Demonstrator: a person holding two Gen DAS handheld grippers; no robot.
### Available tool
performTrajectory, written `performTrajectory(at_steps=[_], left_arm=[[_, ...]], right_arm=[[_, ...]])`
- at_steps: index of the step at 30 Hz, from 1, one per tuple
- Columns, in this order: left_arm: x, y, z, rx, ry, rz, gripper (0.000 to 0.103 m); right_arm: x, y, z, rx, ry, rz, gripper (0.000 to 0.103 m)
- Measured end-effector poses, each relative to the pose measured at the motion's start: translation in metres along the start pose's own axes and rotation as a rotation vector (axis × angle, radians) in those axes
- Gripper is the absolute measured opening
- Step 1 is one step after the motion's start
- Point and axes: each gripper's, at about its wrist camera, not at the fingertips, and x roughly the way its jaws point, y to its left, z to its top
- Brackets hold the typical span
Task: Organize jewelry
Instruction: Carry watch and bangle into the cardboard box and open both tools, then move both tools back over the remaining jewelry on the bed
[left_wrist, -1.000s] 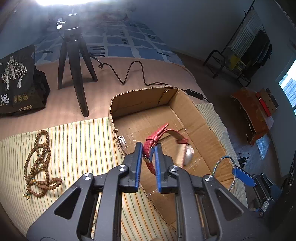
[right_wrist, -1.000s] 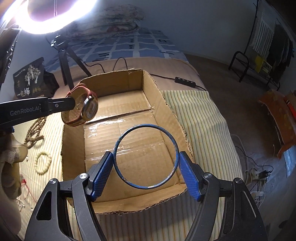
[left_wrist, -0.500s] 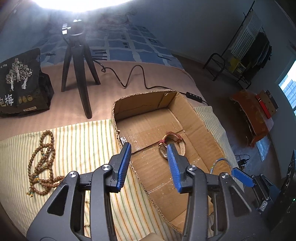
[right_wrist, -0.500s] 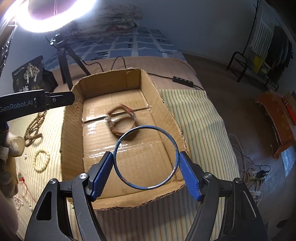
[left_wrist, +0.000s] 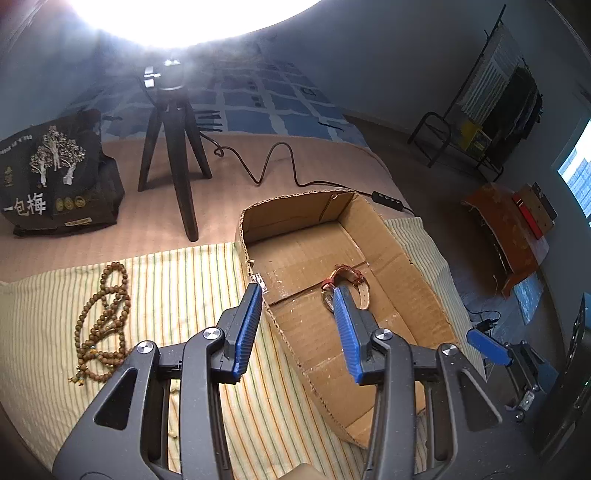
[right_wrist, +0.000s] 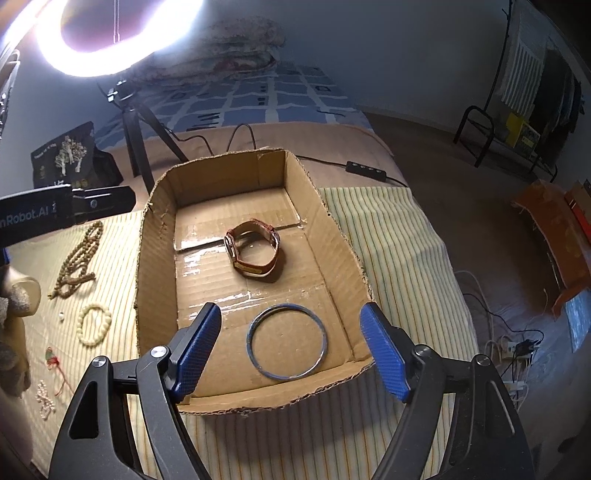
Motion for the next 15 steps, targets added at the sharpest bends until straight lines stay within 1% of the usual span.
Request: performTrajectory(at_steps=[6,10,15], left_arm=[[-0.028,0.000,-0.007,0.022,-0.041,0.014,0.041],[-0.055,0.006,-0.014,0.025,-0.074,0.019,0.041],[-0.092,0.014,-0.026,0.058,-0.119,0.048,0.041]], right_arm=[[-0.020,0.010,-0.001,-0.024,-0.039,-0.007,0.078],[-0.038,0.017,-0.004,-0.038,-0.071,0.011,0.078],[-0.065,0.028,-0.009,-0.043,-0.119,0.040,0.078]])
